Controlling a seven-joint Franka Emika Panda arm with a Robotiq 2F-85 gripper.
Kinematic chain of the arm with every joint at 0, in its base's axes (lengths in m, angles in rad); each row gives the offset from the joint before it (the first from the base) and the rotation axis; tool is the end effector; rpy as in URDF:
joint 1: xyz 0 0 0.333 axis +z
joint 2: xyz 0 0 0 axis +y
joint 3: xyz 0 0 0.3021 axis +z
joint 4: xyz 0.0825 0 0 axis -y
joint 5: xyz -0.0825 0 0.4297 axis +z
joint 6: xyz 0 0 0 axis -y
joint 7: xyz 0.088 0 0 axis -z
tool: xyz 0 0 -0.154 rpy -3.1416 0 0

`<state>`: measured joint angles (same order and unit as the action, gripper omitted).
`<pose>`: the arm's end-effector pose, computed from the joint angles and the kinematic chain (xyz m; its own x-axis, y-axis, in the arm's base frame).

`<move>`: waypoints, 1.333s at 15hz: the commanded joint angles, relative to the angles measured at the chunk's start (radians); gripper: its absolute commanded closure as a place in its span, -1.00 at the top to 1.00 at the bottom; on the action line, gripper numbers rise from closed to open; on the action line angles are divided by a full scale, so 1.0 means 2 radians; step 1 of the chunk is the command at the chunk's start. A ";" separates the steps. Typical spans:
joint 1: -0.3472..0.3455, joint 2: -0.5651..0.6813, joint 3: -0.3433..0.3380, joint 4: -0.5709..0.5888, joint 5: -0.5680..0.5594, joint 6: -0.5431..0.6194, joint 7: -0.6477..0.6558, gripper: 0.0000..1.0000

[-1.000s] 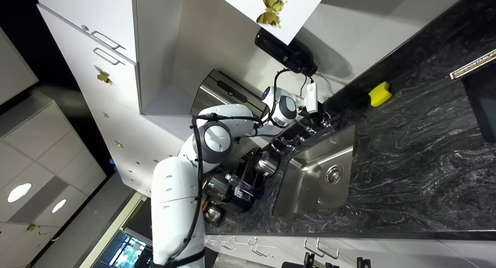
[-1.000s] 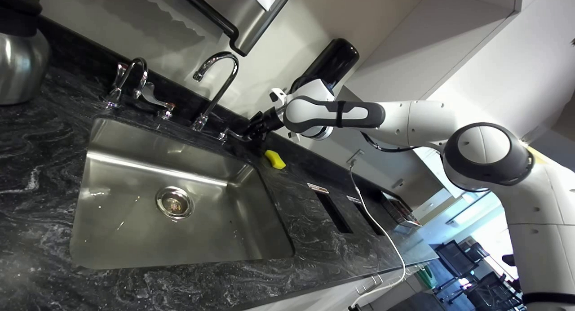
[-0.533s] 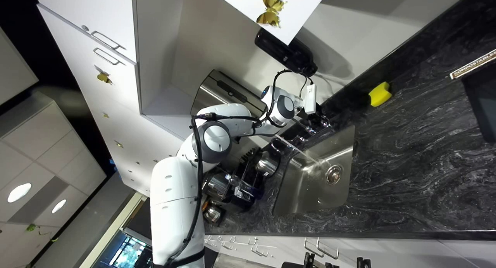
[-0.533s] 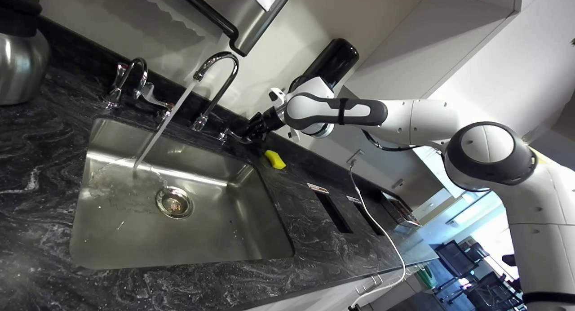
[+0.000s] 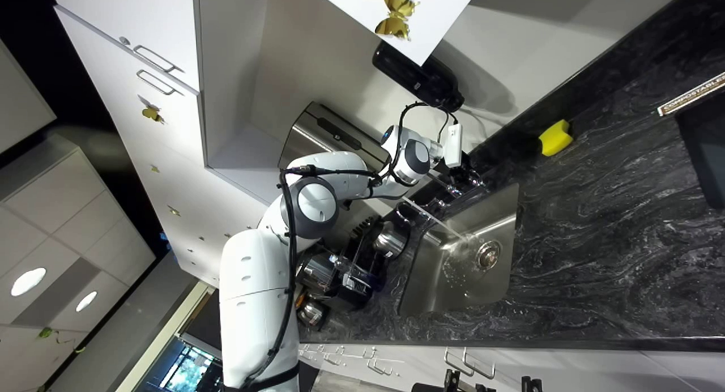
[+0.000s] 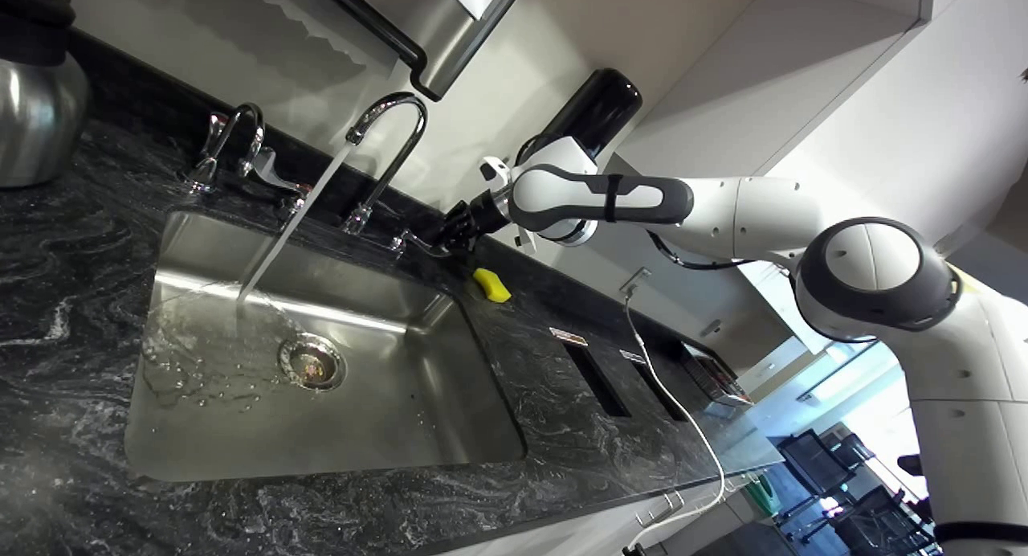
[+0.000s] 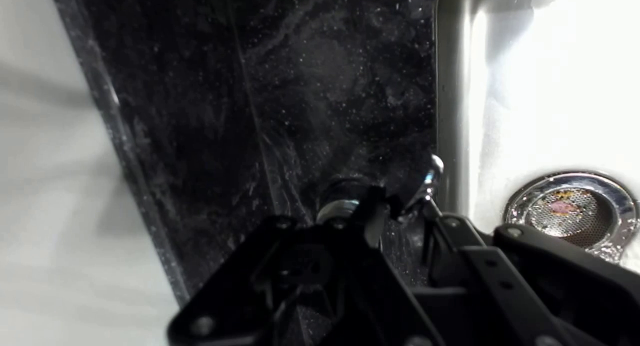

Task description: Open the right tap

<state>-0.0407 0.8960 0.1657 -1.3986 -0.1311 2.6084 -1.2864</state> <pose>0.7934 0.0775 0.1224 0.1203 0.9856 0.1190 0.9419 -0.1511 0.3001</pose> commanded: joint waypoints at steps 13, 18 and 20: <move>0.012 -0.012 0.003 -0.016 0.003 -0.002 0.032 -0.16; 0.023 -0.022 0.004 -0.030 -0.001 0.006 0.057 0.44; 0.032 -0.035 -0.006 -0.044 -0.007 0.016 0.081 0.74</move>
<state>0.0076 0.8947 0.1753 -1.4099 -0.1333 2.6111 -1.1900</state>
